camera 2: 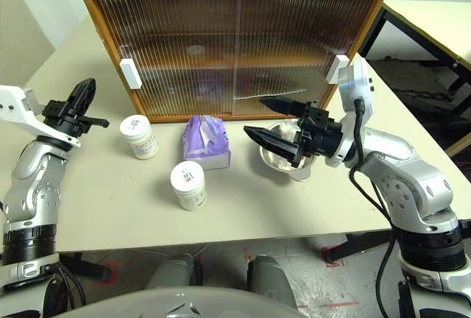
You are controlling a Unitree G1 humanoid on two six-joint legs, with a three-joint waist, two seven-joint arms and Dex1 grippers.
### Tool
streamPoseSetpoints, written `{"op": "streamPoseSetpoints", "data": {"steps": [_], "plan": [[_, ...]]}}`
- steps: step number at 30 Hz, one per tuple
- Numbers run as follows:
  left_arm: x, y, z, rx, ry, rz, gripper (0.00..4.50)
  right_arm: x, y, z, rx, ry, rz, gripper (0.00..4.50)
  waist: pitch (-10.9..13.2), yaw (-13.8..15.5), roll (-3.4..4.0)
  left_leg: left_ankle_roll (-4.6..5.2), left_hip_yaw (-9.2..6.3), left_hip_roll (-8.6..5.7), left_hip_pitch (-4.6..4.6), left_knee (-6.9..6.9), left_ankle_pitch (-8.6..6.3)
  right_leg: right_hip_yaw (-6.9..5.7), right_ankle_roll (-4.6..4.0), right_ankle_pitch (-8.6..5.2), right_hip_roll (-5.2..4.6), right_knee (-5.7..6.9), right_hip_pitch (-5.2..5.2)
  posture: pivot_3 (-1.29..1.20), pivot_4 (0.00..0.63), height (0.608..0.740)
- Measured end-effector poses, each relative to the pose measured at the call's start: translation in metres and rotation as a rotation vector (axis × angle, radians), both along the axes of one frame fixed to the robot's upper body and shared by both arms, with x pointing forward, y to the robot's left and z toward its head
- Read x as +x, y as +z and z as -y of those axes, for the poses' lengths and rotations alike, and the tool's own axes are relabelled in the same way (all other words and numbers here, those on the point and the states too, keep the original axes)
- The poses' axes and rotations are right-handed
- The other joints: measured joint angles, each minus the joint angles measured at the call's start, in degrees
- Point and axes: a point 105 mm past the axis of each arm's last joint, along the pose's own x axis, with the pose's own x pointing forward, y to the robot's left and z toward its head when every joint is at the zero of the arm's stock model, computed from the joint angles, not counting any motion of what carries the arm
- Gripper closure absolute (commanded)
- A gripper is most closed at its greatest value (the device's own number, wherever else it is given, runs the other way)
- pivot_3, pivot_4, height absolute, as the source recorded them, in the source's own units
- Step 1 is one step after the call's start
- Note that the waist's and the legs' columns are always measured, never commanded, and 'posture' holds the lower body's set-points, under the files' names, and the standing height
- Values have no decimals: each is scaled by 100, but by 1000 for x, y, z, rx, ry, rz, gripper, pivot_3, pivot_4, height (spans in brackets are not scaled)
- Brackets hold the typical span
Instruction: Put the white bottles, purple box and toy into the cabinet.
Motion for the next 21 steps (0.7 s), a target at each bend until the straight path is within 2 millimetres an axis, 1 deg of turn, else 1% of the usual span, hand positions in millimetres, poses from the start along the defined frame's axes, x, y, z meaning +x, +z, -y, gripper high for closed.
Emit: {"op": "streamPoseSetpoints", "data": {"steps": [4,8,12,21], "plan": [[9,7,13,-9,-34,-3,4491,0,-1,0,2,-8,-1,0,1,-16,-2,1,0,0,-1,1,0,3,1,0,4,0,0,24,0,740],[14,7,18,-12,-41,-10,4491,1,-5,2,-1,-30,-13,0,1,-56,-2,1,0,1,-1,1,1,10,1,0,12,0,1,8,0,740],[18,11,29,-9,-70,-7,4491,0,-5,1,-4,-38,-6,0,2,-73,-3,1,0,3,1,1,1,18,1,0,22,0,0,5,0,740],[20,8,34,-24,-80,-18,4491,0,-5,3,-2,-61,-5,0,2,-79,-3,3,0,4,0,3,1,21,1,0,27,0,1,-14,0,740]]}}
